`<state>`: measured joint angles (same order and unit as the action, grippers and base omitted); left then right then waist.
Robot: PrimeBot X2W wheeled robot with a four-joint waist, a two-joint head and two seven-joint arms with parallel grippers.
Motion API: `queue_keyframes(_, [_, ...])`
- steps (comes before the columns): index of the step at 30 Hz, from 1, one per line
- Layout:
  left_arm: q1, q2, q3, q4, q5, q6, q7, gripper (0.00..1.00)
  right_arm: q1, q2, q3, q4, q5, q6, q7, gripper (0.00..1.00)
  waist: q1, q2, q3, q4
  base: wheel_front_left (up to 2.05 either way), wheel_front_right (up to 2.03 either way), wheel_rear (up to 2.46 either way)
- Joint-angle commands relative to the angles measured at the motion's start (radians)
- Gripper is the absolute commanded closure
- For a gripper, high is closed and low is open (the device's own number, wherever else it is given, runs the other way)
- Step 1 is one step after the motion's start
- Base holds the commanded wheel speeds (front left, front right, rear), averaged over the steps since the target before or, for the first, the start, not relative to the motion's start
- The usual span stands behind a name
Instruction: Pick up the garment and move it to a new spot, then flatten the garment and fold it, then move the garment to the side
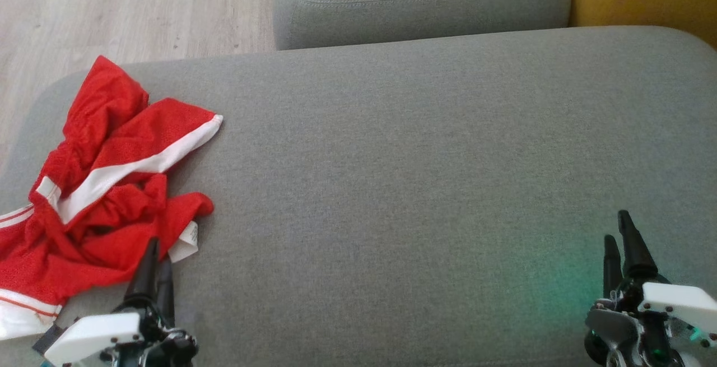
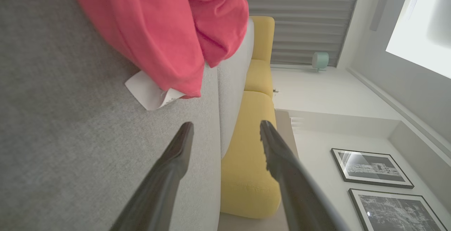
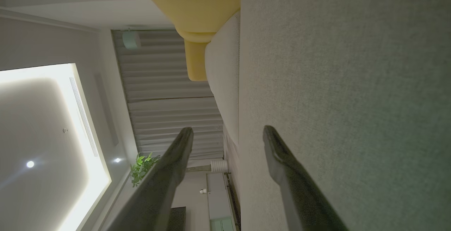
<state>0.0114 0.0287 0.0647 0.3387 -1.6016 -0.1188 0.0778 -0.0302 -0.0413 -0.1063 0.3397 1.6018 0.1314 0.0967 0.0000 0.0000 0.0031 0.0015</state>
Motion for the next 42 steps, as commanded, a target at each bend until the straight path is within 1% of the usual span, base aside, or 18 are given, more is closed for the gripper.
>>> queue_keyframes(1, [-0.053,0.010,-0.006,-0.046,-0.002,-0.004,-0.009,0.00,-0.050,-0.003,0.009,-0.044,0.008,0.000,-0.013,0.00,0.0000,0.0000,0.000,0.000,0.00,0.00,0.00])
queue_keyframes(12, [-0.060,0.011,-0.017,-0.075,0.022,-0.004,-0.039,0.00,-0.060,-0.010,0.049,-0.090,-0.020,0.000,-0.039,0.00,0.0000,0.0000,0.000,-0.002,0.00,0.00,0.00])
queue_keyframes(23, [-0.065,0.012,-0.020,-0.118,0.178,-0.003,-0.071,0.00,-0.074,-0.041,0.125,-0.123,-0.114,0.000,-0.086,0.00,0.0000,0.0000,0.000,-0.002,0.00,0.00,0.00])
queue_keyframes(34, [-0.063,0.014,-0.045,-0.160,0.370,0.028,-0.103,0.00,-0.083,-0.061,0.176,-0.152,-0.252,0.000,-0.118,0.00,0.0000,0.0000,-0.004,-0.003,0.00,0.00,0.00])
queue_keyframes(42, [-0.063,0.014,-0.068,-0.175,0.512,0.053,-0.126,0.00,-0.088,-0.070,0.208,-0.145,-0.367,0.000,-0.142,0.00,0.0000,0.0000,-0.012,-0.006,0.00,0.00,0.00])
